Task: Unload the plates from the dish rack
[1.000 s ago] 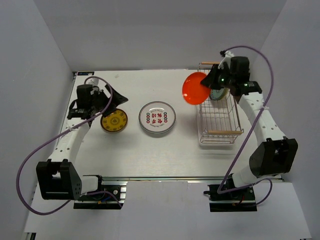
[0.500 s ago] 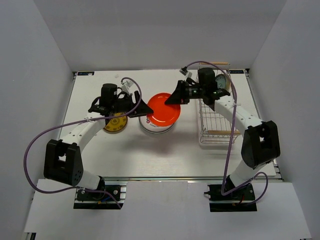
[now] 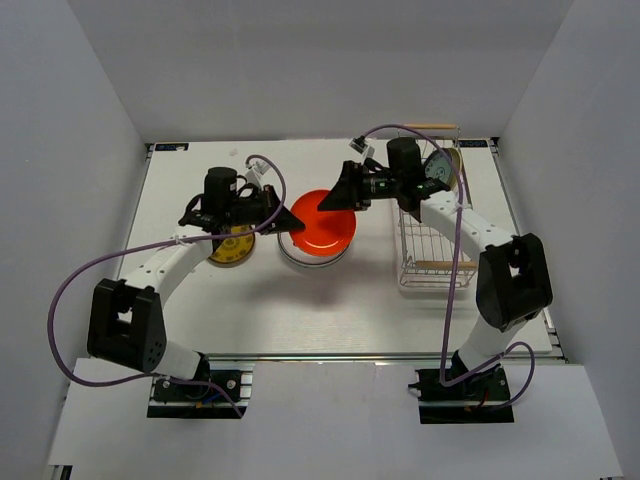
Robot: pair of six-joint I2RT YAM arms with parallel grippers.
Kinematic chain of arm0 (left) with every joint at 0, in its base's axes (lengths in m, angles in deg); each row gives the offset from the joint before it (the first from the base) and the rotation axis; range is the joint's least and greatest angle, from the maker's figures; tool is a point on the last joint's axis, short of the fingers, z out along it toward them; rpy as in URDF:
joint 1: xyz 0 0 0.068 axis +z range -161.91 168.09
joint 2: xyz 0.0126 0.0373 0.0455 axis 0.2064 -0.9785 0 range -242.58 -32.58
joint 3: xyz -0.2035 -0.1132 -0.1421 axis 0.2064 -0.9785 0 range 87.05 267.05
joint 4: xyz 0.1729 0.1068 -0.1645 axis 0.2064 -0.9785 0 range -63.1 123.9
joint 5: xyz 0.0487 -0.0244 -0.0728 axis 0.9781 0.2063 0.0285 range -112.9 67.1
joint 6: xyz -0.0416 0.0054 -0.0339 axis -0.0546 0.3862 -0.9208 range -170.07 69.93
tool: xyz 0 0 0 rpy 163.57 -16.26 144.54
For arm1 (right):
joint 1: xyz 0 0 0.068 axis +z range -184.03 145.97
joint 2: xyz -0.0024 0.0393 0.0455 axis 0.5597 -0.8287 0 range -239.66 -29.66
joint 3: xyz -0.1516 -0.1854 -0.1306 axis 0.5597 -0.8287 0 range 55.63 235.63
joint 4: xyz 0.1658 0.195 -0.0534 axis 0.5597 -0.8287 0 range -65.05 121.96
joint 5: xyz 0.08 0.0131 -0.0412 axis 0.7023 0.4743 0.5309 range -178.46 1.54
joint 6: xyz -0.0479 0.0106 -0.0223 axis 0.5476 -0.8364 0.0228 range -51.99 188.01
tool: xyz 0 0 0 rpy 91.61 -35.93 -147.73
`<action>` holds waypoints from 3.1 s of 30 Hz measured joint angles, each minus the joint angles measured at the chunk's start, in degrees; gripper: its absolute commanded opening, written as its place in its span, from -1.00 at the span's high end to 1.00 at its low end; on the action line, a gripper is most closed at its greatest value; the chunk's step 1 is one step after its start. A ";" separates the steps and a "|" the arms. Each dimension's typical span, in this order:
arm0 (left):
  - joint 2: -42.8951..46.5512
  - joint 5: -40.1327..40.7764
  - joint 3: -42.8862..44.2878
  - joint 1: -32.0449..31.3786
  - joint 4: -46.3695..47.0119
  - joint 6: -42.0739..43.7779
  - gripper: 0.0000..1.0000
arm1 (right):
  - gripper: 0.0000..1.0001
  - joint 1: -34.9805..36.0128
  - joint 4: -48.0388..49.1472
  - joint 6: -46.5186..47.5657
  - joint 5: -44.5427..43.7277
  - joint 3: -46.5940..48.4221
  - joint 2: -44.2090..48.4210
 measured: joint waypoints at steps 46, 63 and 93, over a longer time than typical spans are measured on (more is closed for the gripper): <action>-2.60 59.25 1.38 13.62 -27.61 -8.22 0.37 | -0.78 -9.11 -29.86 16.11 -68.17 -5.16 23.23; -3.87 59.58 2.95 13.86 -33.03 -9.33 -0.96 | -0.78 -10.60 -29.97 16.37 -69.33 -5.79 23.52; 4.63 56.24 8.33 13.03 -31.85 -2.99 -0.96 | -0.78 -14.16 -29.22 26.34 -79.36 23.85 -13.05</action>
